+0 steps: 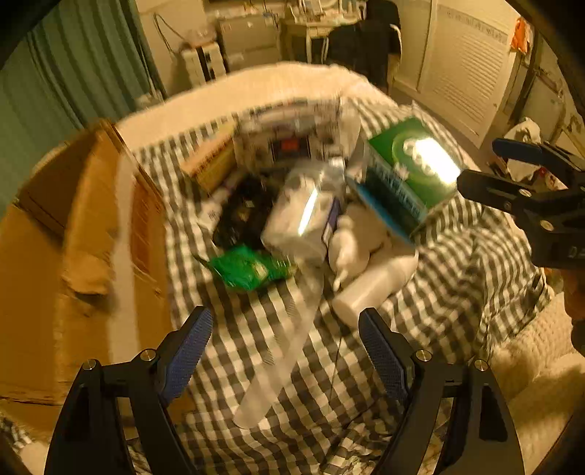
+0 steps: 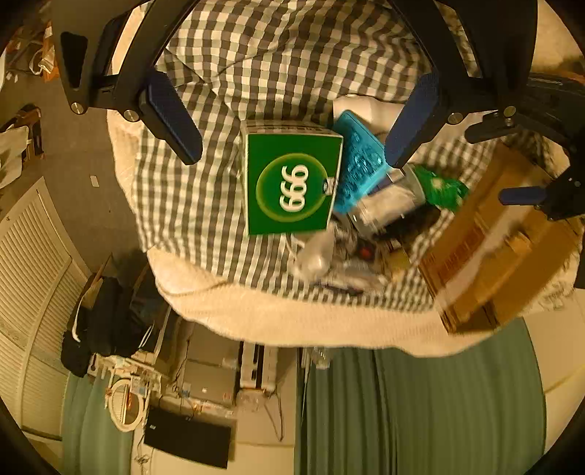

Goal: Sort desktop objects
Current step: 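Grasp the green medicine box with the right tool while the left grasps the white comb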

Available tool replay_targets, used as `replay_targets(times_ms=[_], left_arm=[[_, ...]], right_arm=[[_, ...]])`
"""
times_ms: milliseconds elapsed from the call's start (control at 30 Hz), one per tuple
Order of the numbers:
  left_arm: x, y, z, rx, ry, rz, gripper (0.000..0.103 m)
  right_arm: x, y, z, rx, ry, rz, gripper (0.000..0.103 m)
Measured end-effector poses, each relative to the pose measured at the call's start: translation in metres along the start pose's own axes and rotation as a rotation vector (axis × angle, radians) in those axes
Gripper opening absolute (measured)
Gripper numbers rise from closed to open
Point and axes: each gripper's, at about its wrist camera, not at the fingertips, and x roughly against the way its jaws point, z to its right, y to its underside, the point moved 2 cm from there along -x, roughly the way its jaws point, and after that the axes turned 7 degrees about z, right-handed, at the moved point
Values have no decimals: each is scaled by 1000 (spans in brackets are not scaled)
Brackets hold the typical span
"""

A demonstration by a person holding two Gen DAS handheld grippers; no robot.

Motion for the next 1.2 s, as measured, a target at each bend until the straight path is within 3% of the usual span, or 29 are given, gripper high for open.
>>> replay_targets(times_ms=[267, 433, 633, 733, 767, 867, 1100, 1200], left_arm=[[-56, 26, -1, -72, -1, -146, 85], [-78, 29, -7, -60, 8, -170, 84], [-91, 29, -13, -20, 50, -159, 59], [-91, 29, -12, -20, 65, -147, 39], [-90, 29, -11, -20, 71, -144, 32], [-91, 30, -12, -11, 73, -128, 29], [-81, 30, -17, 32, 62, -106, 27], [-60, 23, -21, 41, 55, -75, 26]], right_arm=[[-31, 8, -6, 48, 25, -52, 100], [-49, 11, -1, 32, 52, -83, 100], [-73, 13, -1, 18, 61, -120, 100], [-81, 15, 1, -8, 66, -127, 100], [-81, 17, 3, -18, 61, -129, 96], [-82, 20, 4, -25, 79, -136, 82], [-65, 21, 6, -104, 55, -90, 79], [-49, 19, 6, -133, 55, -52, 78]])
